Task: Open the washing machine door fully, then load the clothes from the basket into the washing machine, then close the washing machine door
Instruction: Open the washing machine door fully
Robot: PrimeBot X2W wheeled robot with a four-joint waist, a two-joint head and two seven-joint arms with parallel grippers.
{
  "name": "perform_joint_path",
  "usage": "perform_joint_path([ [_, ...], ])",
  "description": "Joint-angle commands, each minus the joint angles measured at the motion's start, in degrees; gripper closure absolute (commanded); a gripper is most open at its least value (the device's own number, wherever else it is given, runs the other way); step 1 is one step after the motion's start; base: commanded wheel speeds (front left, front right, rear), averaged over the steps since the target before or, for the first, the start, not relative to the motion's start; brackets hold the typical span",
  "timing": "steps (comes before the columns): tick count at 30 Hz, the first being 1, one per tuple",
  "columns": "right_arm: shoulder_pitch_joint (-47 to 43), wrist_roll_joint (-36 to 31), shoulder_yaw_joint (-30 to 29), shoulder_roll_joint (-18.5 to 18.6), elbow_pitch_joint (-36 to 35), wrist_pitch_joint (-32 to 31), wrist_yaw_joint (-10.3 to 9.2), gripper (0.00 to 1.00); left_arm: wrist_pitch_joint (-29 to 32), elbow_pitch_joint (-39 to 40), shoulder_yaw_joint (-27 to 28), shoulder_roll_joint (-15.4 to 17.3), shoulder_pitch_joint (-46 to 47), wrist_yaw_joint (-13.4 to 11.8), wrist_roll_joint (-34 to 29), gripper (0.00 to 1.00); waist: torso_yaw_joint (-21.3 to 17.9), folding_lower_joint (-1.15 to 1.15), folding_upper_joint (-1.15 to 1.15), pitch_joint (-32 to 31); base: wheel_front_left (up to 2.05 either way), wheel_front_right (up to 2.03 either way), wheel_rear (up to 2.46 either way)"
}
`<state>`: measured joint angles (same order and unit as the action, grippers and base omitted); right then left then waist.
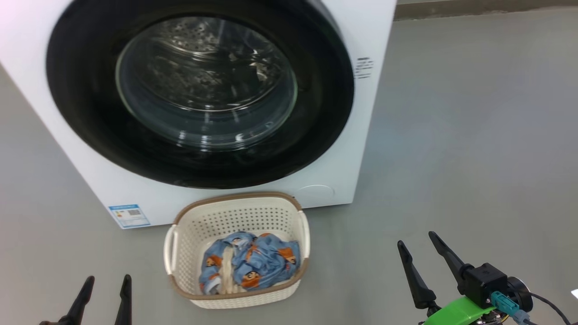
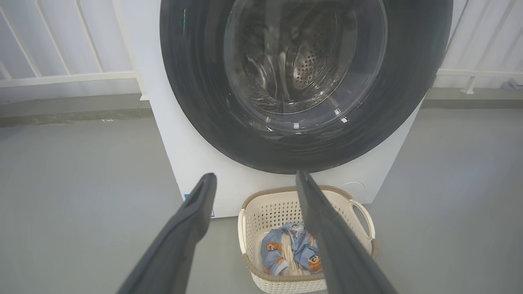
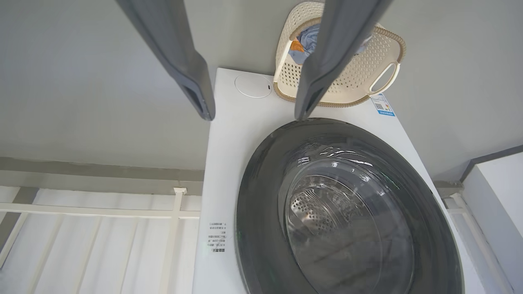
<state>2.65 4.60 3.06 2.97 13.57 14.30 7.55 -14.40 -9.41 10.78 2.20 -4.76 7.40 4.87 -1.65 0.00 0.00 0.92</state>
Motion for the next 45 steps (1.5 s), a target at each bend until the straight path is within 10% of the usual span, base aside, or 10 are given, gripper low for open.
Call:
perform_joint_path([
  [1, 2.22, -0.24, 1.35, 0.05, -1.35, 0.7, -0.06, 0.0, -0.6, 2.03, 2.09, 0.68, 1.36, 0.09, 0.13, 0.0, 0.0, 0.0, 0.0, 0.05, 1.07, 1.07, -2.13],
  [25, 2.19, -0.15, 1.66, 0.02, -1.2, 0.7, -0.06, 0.0, -0.6, 1.5, 2.22, 0.68, 1.25, 0.07, 1.37, 0.0, -0.1, 0.0, 0.0, -0.22, 0.31, 0.31, -0.62],
  [28, 2.17, -0.13, 1.76, 0.02, -1.15, 0.7, -0.06, 0.53, -0.6, 1.48, 2.21, 0.68, 1.25, 0.07, 1.43, 0.0, -0.06, 0.0, 0.0, -0.22, 0.0, 0.0, 0.0],
  [29, 2.2, -0.02, 1.83, 0.02, -1.08, 0.7, -0.06, 1.0, -0.6, 1.48, 2.21, 0.68, 1.21, 0.08, 1.5, 0.0, -0.06, 0.0, 0.0, -0.21, 0.0, 0.0, 0.0],
  [45, 2.19, 0.64, 2.43, 0.26, -0.88, 0.7, -0.06, 1.0, -0.6, 1.35, 2.18, 0.68, 0.95, 0.08, 2.21, 0.0, -0.19, 0.0, 0.0, -0.13, 0.0, 0.0, 0.0],
])
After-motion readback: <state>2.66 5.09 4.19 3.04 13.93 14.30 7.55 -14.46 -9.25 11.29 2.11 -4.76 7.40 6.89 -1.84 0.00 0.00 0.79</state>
